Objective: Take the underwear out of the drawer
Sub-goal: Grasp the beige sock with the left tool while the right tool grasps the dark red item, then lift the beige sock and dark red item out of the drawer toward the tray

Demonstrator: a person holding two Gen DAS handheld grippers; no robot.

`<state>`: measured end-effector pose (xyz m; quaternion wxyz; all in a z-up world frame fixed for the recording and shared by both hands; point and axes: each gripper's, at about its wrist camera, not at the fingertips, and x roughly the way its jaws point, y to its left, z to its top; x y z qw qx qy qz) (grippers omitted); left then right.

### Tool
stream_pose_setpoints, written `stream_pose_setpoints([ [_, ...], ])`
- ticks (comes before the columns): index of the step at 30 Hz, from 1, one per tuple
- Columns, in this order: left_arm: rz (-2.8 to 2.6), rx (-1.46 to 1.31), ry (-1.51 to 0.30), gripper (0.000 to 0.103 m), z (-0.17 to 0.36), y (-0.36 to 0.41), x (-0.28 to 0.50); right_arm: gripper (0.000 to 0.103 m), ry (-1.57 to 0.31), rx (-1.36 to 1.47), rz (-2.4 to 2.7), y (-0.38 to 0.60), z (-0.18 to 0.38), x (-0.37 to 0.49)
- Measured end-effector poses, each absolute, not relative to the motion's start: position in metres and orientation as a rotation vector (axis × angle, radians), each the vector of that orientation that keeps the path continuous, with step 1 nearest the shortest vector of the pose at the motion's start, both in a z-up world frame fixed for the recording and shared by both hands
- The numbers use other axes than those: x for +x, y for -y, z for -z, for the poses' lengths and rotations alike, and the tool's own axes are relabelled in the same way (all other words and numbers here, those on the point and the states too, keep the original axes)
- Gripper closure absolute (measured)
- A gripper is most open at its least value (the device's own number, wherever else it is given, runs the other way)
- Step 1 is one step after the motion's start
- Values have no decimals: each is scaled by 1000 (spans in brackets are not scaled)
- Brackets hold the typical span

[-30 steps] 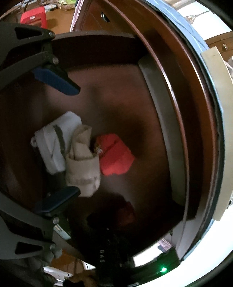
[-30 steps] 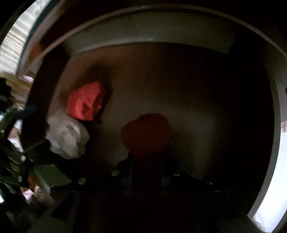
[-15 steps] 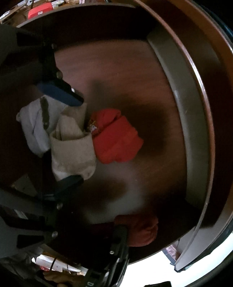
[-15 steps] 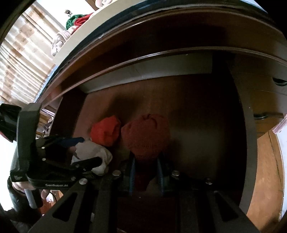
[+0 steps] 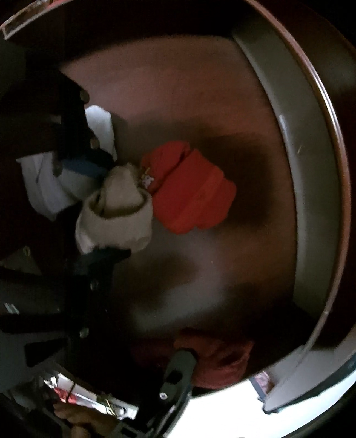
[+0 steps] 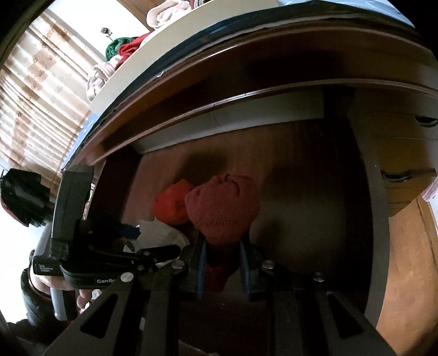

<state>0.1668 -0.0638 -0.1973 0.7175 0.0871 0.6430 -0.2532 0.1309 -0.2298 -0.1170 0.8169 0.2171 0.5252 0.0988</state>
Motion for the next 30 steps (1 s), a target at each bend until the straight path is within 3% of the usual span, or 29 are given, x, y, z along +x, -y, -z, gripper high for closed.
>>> stream_pose_setpoints([
  [3, 574, 139, -1382, 67, 192, 54, 165, 80, -1105, 478, -201, 230, 116, 130],
  [15, 593, 62, -1161, 67, 129, 20, 143, 80, -1020, 509, -181, 230, 100, 121],
  [30, 589, 35, -1025, 67, 93, 16, 107, 80, -930, 436, -182, 222, 56, 95],
])
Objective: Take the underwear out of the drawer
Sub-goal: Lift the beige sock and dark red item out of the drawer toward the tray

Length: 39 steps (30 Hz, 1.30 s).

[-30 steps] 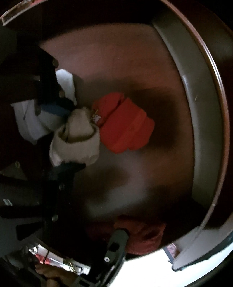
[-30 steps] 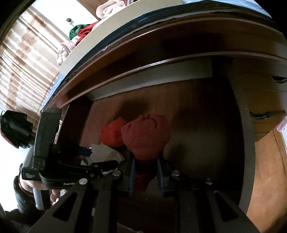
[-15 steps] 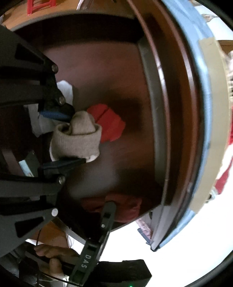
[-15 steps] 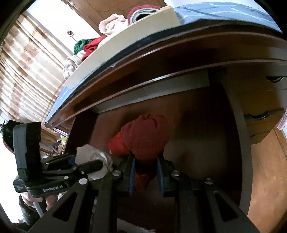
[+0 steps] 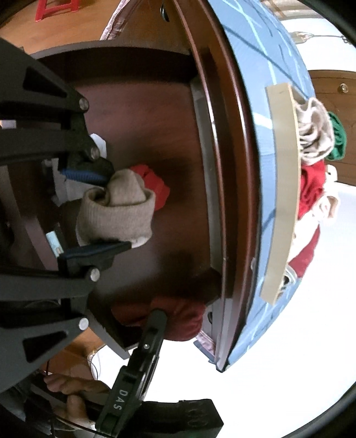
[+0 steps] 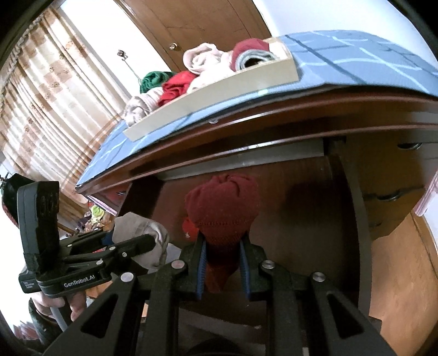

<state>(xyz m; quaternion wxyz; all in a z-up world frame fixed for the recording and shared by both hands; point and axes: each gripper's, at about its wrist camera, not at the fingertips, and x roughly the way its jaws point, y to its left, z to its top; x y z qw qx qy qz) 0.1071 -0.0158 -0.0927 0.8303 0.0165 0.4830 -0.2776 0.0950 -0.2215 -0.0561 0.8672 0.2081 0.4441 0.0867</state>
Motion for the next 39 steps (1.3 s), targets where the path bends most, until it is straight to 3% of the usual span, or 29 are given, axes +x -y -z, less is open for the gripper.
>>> stream_pose_setpoints([
  [39, 589, 36, -744, 67, 4, 5, 87, 80, -704, 339, -212, 205, -44, 78],
])
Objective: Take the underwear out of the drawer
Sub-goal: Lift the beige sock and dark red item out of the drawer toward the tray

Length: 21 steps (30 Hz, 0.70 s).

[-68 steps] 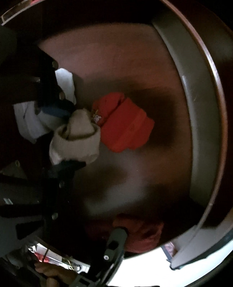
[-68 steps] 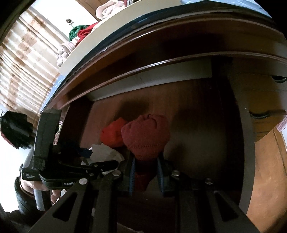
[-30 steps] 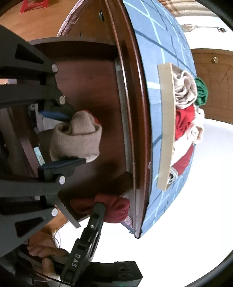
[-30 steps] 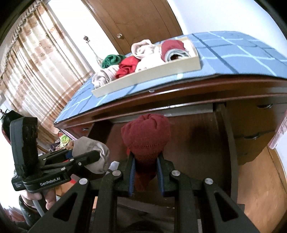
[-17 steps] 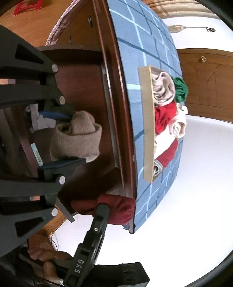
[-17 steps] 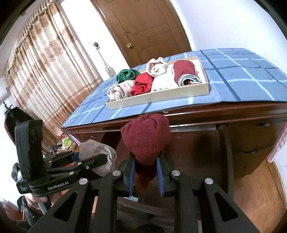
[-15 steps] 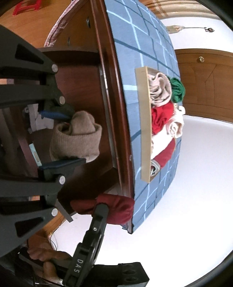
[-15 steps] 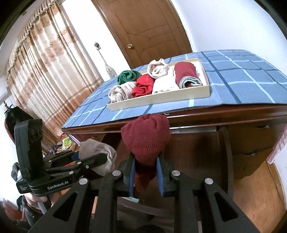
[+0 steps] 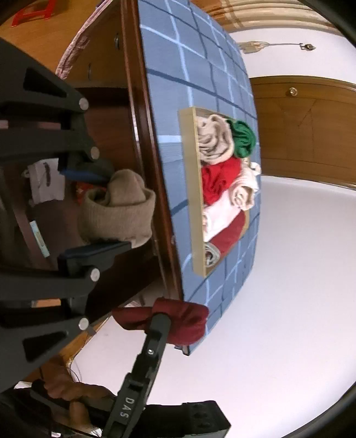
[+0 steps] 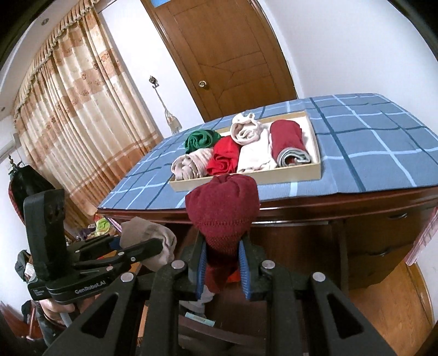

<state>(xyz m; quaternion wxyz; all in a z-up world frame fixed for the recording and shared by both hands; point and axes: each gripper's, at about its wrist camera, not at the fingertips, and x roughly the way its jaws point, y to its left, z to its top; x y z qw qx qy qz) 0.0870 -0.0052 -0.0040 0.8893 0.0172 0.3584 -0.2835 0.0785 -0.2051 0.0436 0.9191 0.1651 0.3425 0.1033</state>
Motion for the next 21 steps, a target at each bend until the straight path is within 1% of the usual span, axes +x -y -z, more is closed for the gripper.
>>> stream_pose_setpoints([
  [13, 565, 35, -633, 67, -34, 7, 110, 80, -645, 306, -206, 208, -70, 97],
  [21, 552, 23, -631, 67, -40, 12, 140, 80, -640, 304, -210, 212, -76, 125],
])
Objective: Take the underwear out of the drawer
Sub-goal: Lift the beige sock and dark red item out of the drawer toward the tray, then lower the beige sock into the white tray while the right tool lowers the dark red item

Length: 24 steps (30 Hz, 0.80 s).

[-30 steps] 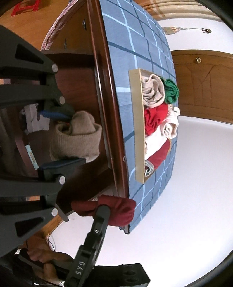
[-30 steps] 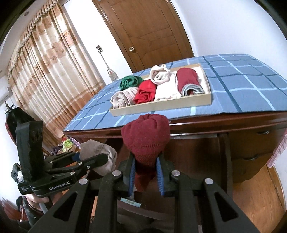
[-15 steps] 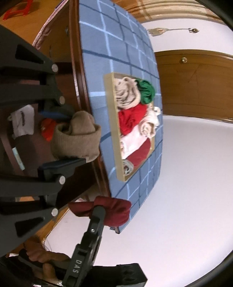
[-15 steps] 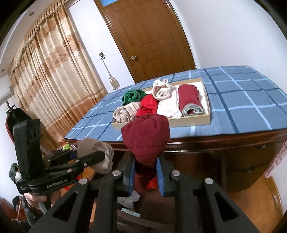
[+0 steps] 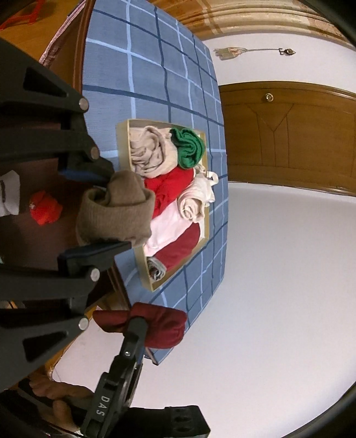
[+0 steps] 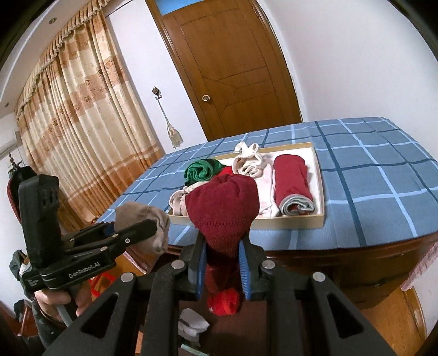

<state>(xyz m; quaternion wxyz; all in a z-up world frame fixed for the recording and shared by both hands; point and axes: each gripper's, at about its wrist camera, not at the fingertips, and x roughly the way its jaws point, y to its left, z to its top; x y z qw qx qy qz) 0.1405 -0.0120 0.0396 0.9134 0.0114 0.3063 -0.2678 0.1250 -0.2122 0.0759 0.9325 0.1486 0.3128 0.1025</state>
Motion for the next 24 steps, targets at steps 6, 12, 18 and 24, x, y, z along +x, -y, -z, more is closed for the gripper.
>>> stream_pose_setpoints([
  [6, 536, 10, -646, 67, -37, 16, 164, 80, -651, 305, -208, 217, -73, 144],
  [12, 529, -7, -658, 67, -34, 21, 187, 80, -665, 320, -193, 228, -68, 167],
  [18, 516, -26, -654, 67, -35, 24, 213, 80, -669, 327, -186, 235, -66, 190],
  [24, 511, -37, -653, 67, -40, 30, 236, 80, -675, 322, -185, 241, -66, 211],
])
